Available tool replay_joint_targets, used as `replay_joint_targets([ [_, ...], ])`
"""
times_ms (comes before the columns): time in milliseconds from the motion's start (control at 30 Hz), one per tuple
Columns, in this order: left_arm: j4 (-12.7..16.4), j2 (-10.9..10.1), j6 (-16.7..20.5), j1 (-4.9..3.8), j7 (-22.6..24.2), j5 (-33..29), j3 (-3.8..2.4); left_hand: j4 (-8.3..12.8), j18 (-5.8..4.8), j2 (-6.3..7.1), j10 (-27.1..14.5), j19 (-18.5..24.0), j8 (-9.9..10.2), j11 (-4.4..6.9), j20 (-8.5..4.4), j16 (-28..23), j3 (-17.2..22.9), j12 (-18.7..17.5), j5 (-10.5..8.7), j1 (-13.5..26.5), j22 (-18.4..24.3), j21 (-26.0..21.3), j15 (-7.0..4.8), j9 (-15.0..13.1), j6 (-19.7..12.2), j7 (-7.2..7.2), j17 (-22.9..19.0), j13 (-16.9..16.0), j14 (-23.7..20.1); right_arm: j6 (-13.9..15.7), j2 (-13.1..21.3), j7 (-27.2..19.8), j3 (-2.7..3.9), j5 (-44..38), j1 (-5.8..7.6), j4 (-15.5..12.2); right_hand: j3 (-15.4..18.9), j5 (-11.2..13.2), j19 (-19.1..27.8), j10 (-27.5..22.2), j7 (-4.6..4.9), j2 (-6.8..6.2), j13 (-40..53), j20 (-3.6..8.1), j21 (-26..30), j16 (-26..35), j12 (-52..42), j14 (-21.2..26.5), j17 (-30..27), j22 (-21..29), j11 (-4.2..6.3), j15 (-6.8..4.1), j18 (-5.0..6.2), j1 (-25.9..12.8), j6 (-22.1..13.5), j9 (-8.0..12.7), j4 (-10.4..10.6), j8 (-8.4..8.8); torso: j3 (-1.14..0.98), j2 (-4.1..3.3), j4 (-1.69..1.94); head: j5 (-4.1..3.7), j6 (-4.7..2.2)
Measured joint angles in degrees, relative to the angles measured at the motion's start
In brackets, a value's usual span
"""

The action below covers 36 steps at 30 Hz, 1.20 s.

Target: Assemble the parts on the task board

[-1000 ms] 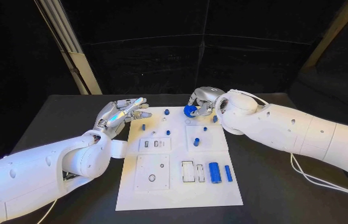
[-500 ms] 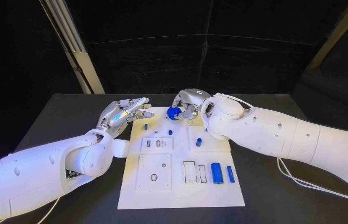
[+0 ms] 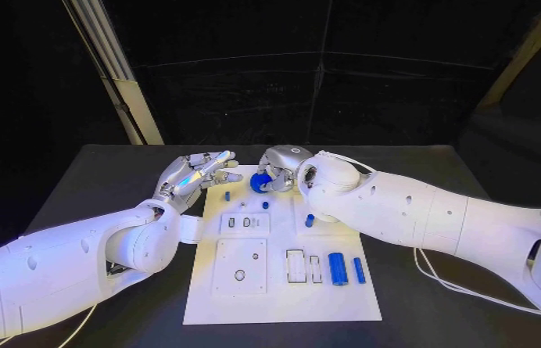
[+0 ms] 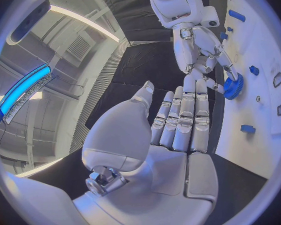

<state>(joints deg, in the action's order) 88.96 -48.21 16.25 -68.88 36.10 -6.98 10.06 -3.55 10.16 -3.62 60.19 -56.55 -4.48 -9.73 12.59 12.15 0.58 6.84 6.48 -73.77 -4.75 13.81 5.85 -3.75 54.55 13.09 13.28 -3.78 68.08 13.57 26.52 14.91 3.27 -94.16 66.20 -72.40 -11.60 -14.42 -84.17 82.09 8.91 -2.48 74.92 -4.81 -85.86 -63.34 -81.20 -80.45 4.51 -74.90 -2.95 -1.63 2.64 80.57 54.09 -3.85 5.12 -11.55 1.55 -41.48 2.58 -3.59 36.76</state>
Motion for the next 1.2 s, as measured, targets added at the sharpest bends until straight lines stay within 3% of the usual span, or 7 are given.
replay_joint_targets([
  [333, 0.0, 0.1, 0.0, 0.0, 0.0, 0.0, 0.0, 0.0, 0.0, 0.0, 0.0, 0.0, 0.0, 0.0, 0.0, 0.0, 0.0, 0.0, 0.0, 0.0, 0.0, 0.0, 0.0, 0.0, 0.0, 0.0, 0.0, 0.0, 0.0, -0.3, -2.0, 0.2, 0.0, -0.6, 0.0, 2.2, -0.6, 0.7, 0.0, 0.0, -0.03, -0.61, 0.0, 0.0, 0.0, 0.0, 0.3, 0.0, -0.1, 0.0, 0.0, 0.0, 0.0, -0.6, 0.0, 0.1, -0.2, 0.03, -0.08, -0.04, -0.15, 0.18, 0.03],
  [433, 0.0, 0.1, 0.0, -0.01, 0.0, 0.0, 0.0, 0.0, 0.0, 0.0, 0.0, 0.0, 0.0, 0.0, 0.0, 0.0, 0.0, 0.0, 0.0, 0.0, 0.0, 0.0, 0.0, 0.0, 0.0, 0.0, 0.0, 0.0, 0.0, -0.5, -2.1, 0.3, 0.02, -0.7, 0.02, 2.5, -1.0, 3.6, 0.0, -0.3, -0.54, -1.48, 0.0, 0.0, 0.0, 0.0, 0.7, 0.0, -0.2, 0.0, -0.33, 0.0, 0.0, -1.7, -0.5, 0.1, -0.1, 1.43, -0.1, -0.04, -0.18, 0.21, 0.03],
  [567, 0.0, 0.1, 0.0, -0.01, 0.0, 0.0, 0.0, 0.0, 0.0, 0.0, 0.0, 0.0, 0.0, 0.0, 0.0, 0.0, 0.0, 0.0, 0.0, 0.0, 0.0, 0.0, 0.0, 0.0, 0.0, 0.0, 0.0, 0.0, 0.0, -1.2, -2.3, 0.4, -0.09, -0.8, -0.09, 2.7, 0.6, 7.4, 0.0, -0.8, 0.31, -2.33, 0.0, 0.0, 0.0, 0.0, 1.2, 0.1, -0.3, 0.0, -0.83, 0.35, 0.0, -3.6, -4.3, 0.0, 0.1, 4.03, -0.12, -0.07, -0.23, 0.28, 0.05],
  [700, 0.0, 0.1, 0.0, -0.01, -0.1, 0.0, 0.0, 0.0, 0.0, 0.0, 0.0, 0.0, 0.0, 0.0, 0.0, 0.0, 0.0, 0.0, 0.0, 0.0, 0.0, 0.0, 0.0, 0.0, 0.0, 0.0, 0.0, 0.0, 0.0, -1.8, -2.3, 0.4, -0.12, -0.9, -0.17, 3.0, 2.2, 10.3, 0.2, -1.3, 0.8, -3.24, 0.0, -0.22, 0.0, 0.0, 1.6, 0.1, -0.4, 0.0, -1.32, 0.71, 0.0, -4.8, -12.1, 0.6, 1.2, 7.16, -0.14, -0.09, -0.29, 0.3, 0.03],
  [767, 0.0, 0.1, 0.0, -0.01, -0.1, 0.0, 0.0, 0.0, 0.0, 0.0, 0.0, 0.0, 0.0, 0.0, 0.0, 0.0, 0.0, 0.0, 0.0, 0.0, 0.0, 0.0, 0.0, 0.0, 0.0, 0.0, 0.0, 0.0, 0.0, -2.0, -2.3, 0.5, -0.12, -0.9, -0.17, 3.0, 2.9, 10.9, 0.0, -1.3, 0.94, -3.3, 0.0, -0.42, 0.0, 0.0, 1.6, 0.2, -0.4, 0.0, -1.35, 0.82, 0.0, -5.4, -13.2, 0.6, 2.0, 7.78, -0.14, -0.1, -0.3, 0.3, -0.02],
  [1000, 0.0, 0.1, -0.1, -0.01, -0.1, 0.0, 0.0, 0.0, 0.0, 0.0, 0.0, 0.0, 0.0, 0.0, 0.0, 0.0, 0.0, 0.0, 0.0, 0.0, 0.0, 0.0, 0.0, 0.0, 0.0, 0.0, 0.0, 0.0, 0.0, -3.0, -2.3, 0.6, -0.11, -0.6, -0.16, 3.0, 5.9, 10.6, 0.2, -1.5, 1.18, -2.4, 0.0, -0.62, 0.0, -0.2, 1.6, 0.1, -0.4, 0.0, -1.55, 1.15, 0.0, -8.3, -10.2, 0.2, 5.2, 7.78, -0.17, -0.13, -0.32, 0.3, 0.02],
  [1200, 0.0, 0.1, -0.1, -0.01, -0.2, 0.0, 0.0, 0.0, 0.0, 0.0, 0.0, 0.0, 0.0, 0.0, 0.0, -0.2, 0.0, 0.0, 0.0, 0.0, 0.0, 0.0, 0.0, 0.0, 0.0, 0.0, 0.0, 0.0, 0.0, -3.2, -2.0, 0.7, -0.11, 0.0, -0.15, 2.9, 8.5, 5.6, 0.2, -1.7, 1.36, -0.81, 0.0, -0.62, 0.0, -0.2, 1.6, 0.2, -0.4, 0.0, -1.76, 1.23, 0.01, -11.1, -8.8, 0.1, 8.5, 7.78, -0.18, -0.15, -0.38, 0.34, 0.03],
])
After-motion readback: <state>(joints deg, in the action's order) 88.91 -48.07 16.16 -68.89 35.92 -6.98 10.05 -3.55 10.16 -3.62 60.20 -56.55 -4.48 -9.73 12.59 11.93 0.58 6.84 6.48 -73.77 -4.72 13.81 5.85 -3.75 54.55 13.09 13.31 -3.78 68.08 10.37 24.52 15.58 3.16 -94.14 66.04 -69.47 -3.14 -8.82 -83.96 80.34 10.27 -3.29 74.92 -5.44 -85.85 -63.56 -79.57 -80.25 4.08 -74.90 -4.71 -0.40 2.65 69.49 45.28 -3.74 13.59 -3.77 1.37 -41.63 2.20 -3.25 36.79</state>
